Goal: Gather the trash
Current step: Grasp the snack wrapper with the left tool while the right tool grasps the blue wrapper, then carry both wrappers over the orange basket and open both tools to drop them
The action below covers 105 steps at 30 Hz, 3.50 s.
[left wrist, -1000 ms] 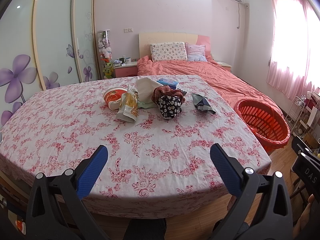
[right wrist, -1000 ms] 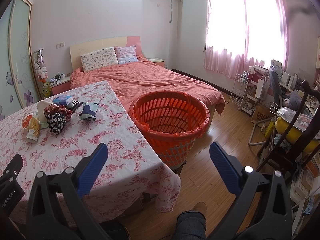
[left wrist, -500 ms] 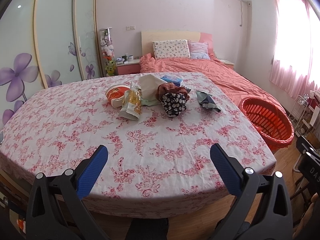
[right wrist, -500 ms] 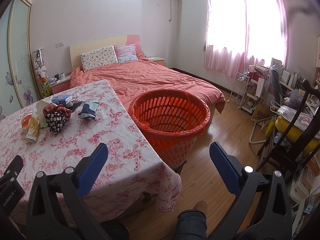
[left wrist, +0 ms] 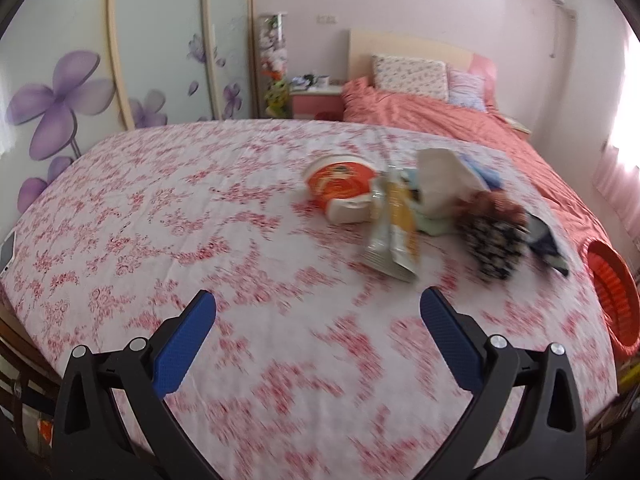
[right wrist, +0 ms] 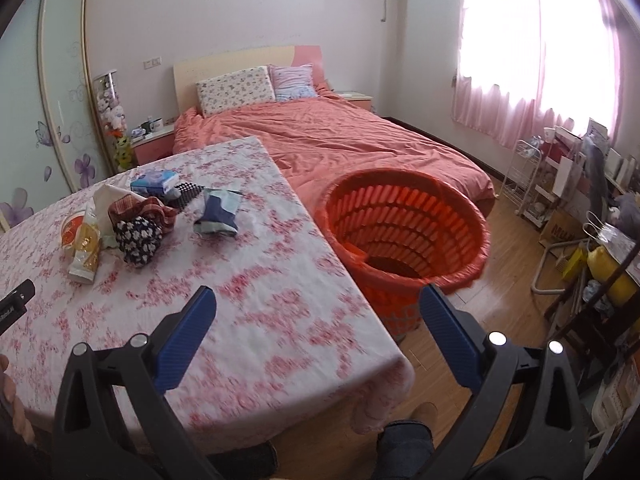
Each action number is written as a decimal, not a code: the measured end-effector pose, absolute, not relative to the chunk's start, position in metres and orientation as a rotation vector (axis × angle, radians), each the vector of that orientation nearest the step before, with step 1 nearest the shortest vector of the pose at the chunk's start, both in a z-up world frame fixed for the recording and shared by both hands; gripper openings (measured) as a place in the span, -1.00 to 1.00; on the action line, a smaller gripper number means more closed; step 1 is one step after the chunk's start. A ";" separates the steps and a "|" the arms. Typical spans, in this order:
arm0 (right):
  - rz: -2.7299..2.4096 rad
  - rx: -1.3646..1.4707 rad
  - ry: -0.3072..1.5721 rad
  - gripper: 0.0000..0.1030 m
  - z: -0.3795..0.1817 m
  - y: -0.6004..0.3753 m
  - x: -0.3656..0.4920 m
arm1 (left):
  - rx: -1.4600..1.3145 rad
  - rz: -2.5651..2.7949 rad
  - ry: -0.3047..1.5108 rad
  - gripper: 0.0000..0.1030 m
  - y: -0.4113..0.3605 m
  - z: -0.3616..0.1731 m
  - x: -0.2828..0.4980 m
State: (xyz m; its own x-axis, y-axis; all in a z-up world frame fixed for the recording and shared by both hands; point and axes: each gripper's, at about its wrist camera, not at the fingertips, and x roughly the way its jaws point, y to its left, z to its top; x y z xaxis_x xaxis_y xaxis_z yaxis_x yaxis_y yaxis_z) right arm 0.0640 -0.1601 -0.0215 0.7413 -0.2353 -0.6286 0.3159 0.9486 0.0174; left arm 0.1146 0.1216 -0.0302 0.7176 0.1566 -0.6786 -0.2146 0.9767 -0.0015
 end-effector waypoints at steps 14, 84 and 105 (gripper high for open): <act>-0.146 0.170 0.786 0.34 -0.051 -0.137 0.216 | -0.063 0.157 0.782 0.96 0.130 -0.040 0.187; -0.293 0.199 0.669 -0.53 -0.011 -0.273 0.114 | 0.013 -0.413 0.706 -0.73 -0.087 0.021 0.163; -0.325 0.368 0.596 -0.37 -0.030 -0.393 0.128 | 0.111 -0.681 0.820 -0.72 -0.243 -0.028 0.196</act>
